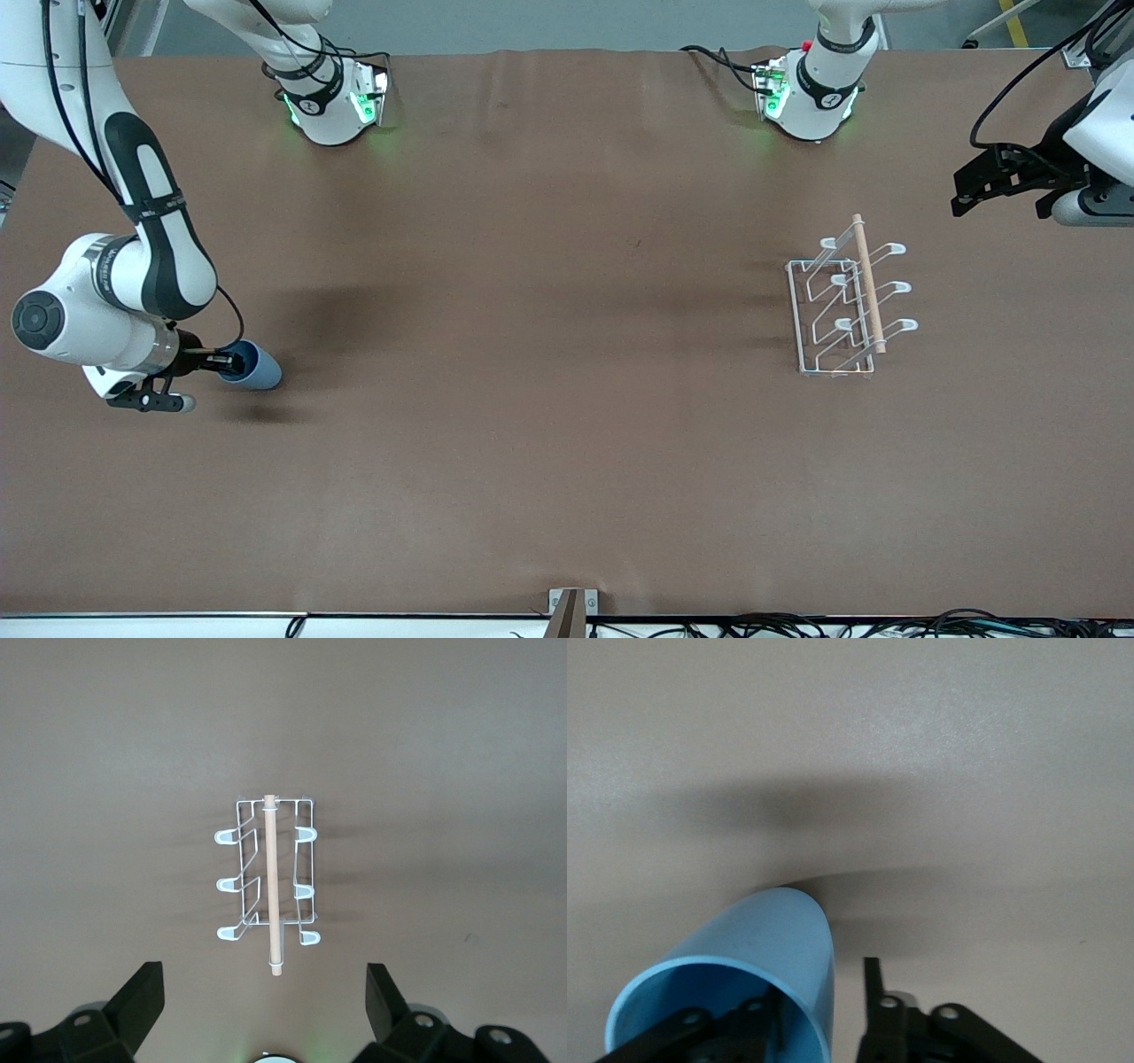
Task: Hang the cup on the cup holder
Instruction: 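Reach the right gripper down to the blue cup and grasp it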
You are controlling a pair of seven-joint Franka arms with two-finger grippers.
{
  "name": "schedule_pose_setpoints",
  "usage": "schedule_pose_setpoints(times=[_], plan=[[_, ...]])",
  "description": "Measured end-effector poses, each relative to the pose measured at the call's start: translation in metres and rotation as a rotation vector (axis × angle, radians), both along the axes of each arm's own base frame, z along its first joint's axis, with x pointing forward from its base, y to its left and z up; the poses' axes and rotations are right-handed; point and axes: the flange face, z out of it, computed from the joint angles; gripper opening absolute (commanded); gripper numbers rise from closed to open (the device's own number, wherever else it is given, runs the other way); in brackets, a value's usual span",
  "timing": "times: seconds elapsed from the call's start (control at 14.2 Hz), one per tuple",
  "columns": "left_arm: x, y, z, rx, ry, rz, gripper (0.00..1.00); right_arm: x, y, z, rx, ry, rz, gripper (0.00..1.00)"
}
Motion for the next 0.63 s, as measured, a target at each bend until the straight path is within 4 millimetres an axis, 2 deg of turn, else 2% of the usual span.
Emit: schedule_pose_setpoints(times=[0.21, 0.35, 0.49, 0.63], plan=[[0.0, 0.0, 0.0, 0.0, 0.0, 0.0, 1.0, 0.001, 0.001, 0.003, 0.004, 0.007, 0.002, 0.01], [0.0, 0.0, 0.0, 0.0, 0.0, 0.0, 1.0, 0.005, 0.004, 0.015, 0.01, 0.022, 0.008, 0.01], [0.0, 0.0, 0.0, 0.0, 0.0, 0.0, 1.0, 0.009, 0.012, 0.045, 0.018, 0.028, 0.023, 0.01], [0.0, 0.0, 0.0, 0.0, 0.0, 0.0, 1.0, 0.01, 0.031, 0.081, 0.03, 0.023, 0.052, 0.01]])
